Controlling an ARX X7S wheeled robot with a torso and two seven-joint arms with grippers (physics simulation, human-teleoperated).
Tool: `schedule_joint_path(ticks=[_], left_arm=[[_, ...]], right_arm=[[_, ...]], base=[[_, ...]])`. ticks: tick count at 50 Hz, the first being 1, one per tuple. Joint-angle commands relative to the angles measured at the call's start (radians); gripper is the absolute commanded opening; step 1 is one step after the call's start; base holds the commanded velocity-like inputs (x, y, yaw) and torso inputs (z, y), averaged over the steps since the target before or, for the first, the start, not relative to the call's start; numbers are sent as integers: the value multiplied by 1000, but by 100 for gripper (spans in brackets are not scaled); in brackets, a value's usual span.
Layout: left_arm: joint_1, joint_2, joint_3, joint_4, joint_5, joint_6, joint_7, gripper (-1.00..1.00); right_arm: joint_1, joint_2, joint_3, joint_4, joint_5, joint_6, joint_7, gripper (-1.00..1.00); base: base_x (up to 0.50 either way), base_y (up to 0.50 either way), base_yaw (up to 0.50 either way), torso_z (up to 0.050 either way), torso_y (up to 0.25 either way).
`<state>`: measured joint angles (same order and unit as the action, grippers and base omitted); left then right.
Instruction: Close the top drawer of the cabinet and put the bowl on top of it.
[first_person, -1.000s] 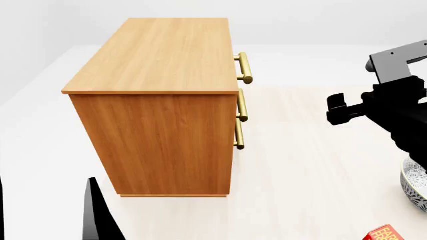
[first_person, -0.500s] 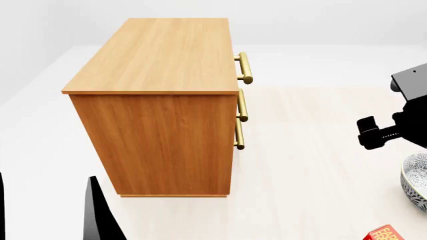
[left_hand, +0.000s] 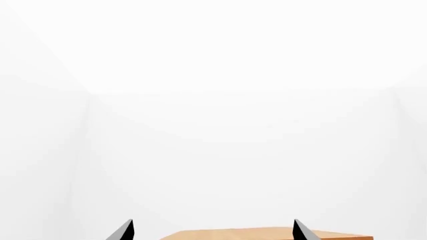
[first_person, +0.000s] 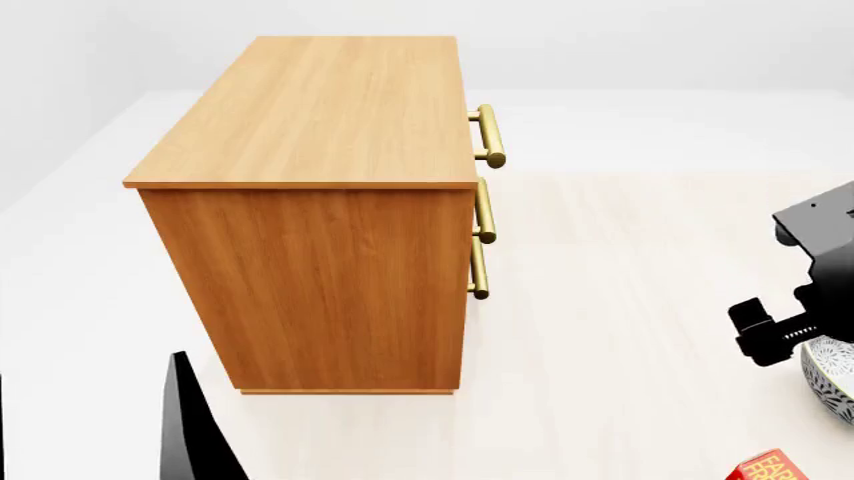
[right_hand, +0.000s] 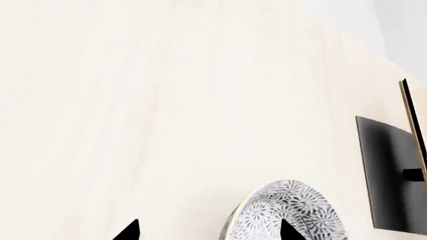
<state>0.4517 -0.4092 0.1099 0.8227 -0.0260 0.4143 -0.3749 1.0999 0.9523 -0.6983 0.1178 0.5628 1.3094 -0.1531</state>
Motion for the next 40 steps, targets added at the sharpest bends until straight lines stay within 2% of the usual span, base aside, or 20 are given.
schedule_joint_path(ticks=[1,16,31,40], left_arm=[[-6,13,-21,-26,4,5,17,100],[-6,11,-17,-29,7,5,13,100],[-6,6,-17,-27,5,1,8,100],[-9,2,-18,-25,2,-4,5,100]], right_arm=[[5,-10,-21,78,-12,-6,-40,100],[-38,-62,14,196,-17,-92,-16,100],[-63,-176,73,575,-25,-311,-57,100],[-48,-201,111,764,-33,-361,-31,100]], base=[[0,0,0,0,0],[0,0,0,0,0],[0,0,0,0,0],[0,0,0,0,0]])
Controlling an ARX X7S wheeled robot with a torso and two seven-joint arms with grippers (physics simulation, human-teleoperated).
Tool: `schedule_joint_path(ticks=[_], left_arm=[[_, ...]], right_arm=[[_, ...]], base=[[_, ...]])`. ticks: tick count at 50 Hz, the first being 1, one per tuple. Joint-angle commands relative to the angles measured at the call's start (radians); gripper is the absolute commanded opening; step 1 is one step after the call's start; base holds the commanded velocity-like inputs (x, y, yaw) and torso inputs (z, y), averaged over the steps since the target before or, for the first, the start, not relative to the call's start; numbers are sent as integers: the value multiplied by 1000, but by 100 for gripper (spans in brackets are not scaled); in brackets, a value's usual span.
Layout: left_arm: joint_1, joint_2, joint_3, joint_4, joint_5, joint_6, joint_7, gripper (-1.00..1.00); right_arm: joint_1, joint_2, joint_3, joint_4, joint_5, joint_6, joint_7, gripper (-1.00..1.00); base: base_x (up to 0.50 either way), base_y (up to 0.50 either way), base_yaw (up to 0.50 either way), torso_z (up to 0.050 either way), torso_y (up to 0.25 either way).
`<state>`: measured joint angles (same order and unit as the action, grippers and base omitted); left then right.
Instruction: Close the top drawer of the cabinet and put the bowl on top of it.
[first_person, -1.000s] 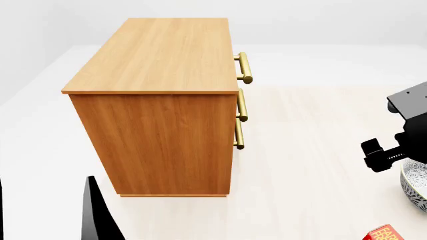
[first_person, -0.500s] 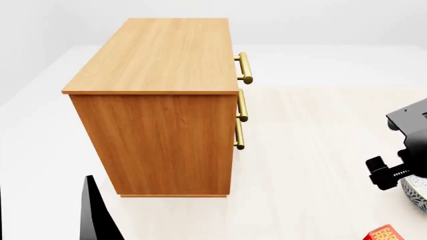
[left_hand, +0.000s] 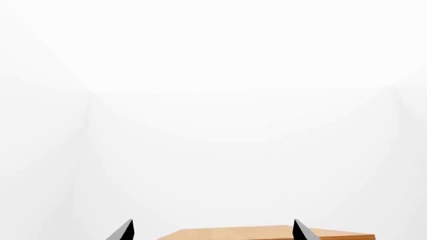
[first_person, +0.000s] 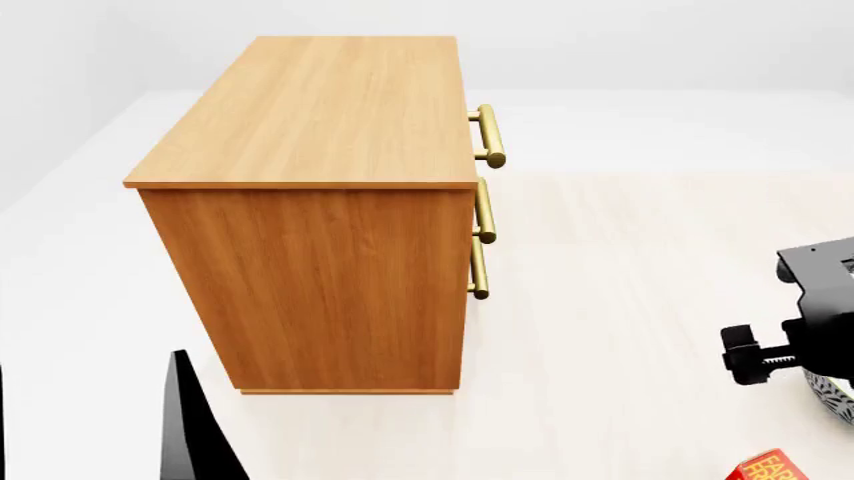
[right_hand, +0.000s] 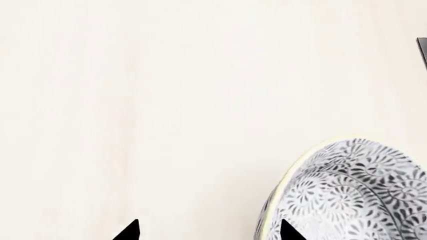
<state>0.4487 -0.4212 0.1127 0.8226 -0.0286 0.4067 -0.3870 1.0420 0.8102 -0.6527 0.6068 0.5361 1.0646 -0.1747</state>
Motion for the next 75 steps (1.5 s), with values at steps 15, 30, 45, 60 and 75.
schedule_joint_path(ticks=[15,30,45,60,75], left_arm=[[-5,11,-17,-25,8,6,13,100],[-6,9,-13,-29,10,9,9,100],[-7,5,-11,-27,10,3,6,100],[-8,1,-9,-30,8,5,2,100],[-8,1,-4,-34,14,6,-3,100]], right_arm=[[19,-79,137,412,11,-156,58,100],[11,-132,72,475,-44,-215,13,100],[-1,-134,64,488,-57,-229,17,100],[-2,-121,82,434,-64,-262,88,-100],[-9,-42,79,52,-53,-171,177,-100]], base=[[0,0,0,0,0],[0,0,0,0,0],[0,0,0,-1,0],[0,0,0,0,0],[0,0,0,0,0]])
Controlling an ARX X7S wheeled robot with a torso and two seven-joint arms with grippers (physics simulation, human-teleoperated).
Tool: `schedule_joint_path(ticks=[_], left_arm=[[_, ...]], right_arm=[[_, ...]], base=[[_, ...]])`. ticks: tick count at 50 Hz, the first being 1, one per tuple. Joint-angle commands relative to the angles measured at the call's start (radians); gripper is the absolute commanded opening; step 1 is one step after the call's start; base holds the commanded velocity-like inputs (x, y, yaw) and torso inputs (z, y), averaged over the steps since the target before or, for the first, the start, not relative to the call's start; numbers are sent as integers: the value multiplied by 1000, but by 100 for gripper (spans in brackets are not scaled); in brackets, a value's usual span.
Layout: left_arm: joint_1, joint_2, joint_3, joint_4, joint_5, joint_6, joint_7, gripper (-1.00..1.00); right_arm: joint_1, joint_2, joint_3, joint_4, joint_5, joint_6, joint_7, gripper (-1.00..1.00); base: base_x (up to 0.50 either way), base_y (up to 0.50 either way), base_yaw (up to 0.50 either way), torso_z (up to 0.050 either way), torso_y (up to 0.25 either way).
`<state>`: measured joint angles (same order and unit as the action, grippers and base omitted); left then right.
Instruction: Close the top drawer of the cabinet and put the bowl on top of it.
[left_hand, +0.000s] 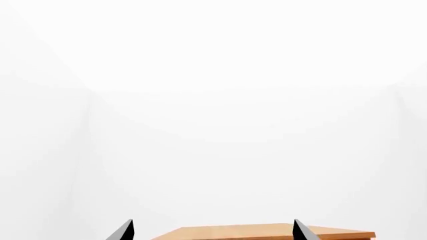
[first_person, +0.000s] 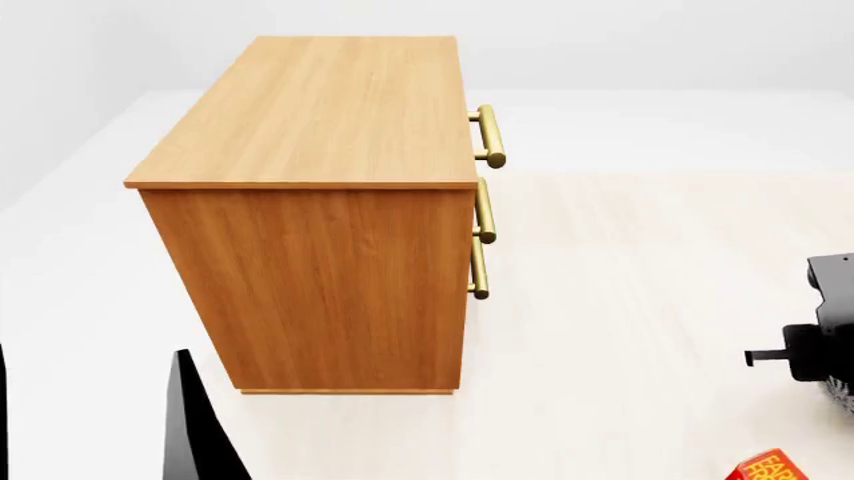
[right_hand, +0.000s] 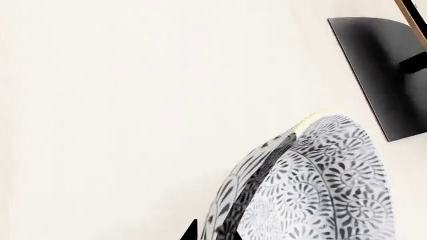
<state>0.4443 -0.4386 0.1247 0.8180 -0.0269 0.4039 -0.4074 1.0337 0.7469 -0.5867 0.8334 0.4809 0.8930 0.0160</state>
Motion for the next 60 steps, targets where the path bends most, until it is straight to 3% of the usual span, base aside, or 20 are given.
schedule_joint_path(ticks=[1,8,23,39,60], left_arm=[[-4,18,-16,-30,13,9,17,100],[-5,16,-16,-30,11,9,15,100],[-2,11,-17,-29,9,11,10,100],[-9,8,-10,-33,8,5,9,100],[-3,3,-11,-35,9,12,2,100]], right_arm=[[1,23,10,-188,2,2,-19,-100],[9,56,9,-385,-6,3,20,-100],[158,26,-97,-530,-47,71,-65,-100],[344,-135,-261,-463,-150,22,-179,-100],[399,-248,-250,-483,-123,30,-189,-100]], base=[[0,0,0,0,0],[0,0,0,0,0],[0,0,0,0,0],[0,0,0,0,0],[0,0,0,0,0]])
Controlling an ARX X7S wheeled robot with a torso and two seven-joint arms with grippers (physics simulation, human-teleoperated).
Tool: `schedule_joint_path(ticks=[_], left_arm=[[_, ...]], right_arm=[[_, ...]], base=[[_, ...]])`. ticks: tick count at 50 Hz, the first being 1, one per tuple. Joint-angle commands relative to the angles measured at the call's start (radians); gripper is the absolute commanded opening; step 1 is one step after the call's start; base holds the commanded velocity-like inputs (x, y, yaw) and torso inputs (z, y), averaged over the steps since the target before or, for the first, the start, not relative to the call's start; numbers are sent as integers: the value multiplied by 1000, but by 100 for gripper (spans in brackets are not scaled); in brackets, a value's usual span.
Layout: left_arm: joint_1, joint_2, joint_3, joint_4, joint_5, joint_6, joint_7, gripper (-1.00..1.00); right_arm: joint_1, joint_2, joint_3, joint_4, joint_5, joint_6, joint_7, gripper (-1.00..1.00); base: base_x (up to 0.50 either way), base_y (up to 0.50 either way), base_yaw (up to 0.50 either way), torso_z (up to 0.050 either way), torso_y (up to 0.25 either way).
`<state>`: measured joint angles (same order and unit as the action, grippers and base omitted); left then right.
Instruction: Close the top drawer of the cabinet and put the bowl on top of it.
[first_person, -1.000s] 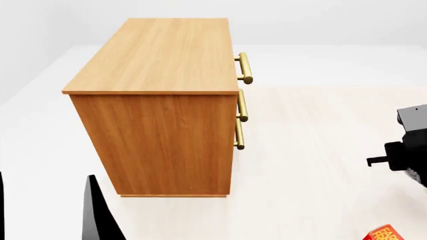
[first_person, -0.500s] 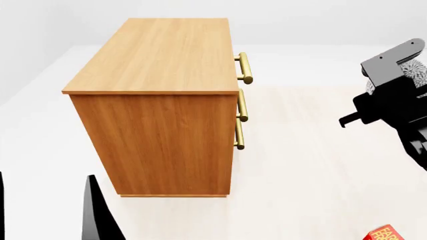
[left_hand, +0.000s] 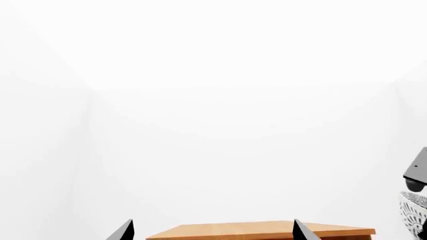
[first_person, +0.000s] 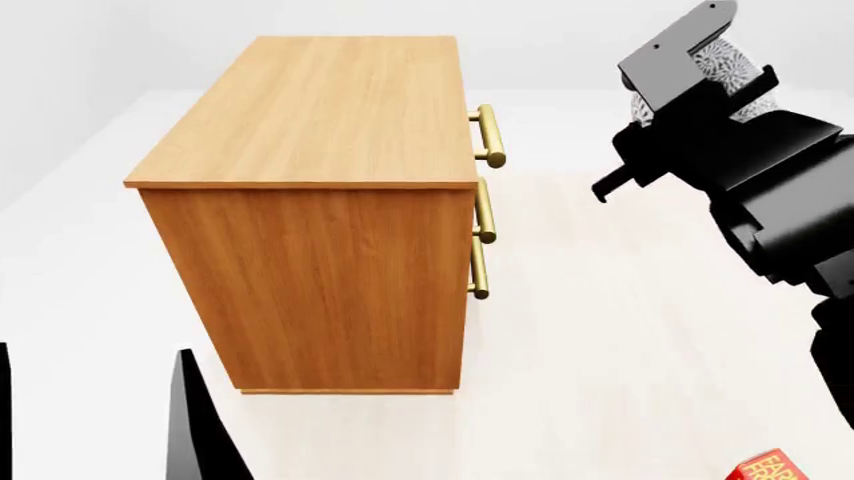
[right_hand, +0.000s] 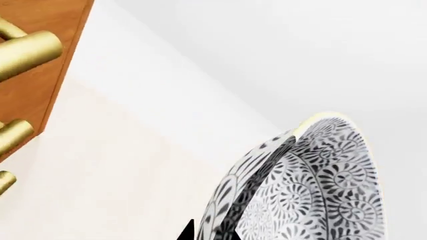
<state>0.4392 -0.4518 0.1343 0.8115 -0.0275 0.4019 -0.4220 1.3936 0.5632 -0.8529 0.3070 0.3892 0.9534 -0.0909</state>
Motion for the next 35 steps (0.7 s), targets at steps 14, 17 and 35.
schedule_joint_path(ticks=[14,17,35], left_arm=[[3,13,-21,-28,8,13,13,100],[3,13,-21,-28,8,13,13,100],[7,13,-19,-34,10,22,11,100]], right_arm=[[19,-47,27,-11,-21,-12,-64,-100],[19,-47,27,-11,-21,-12,-64,-100],[255,-132,-66,314,-110,-235,-270,-100]], base=[[0,0,0,0,0],[0,0,0,0,3],[0,0,0,0,1]])
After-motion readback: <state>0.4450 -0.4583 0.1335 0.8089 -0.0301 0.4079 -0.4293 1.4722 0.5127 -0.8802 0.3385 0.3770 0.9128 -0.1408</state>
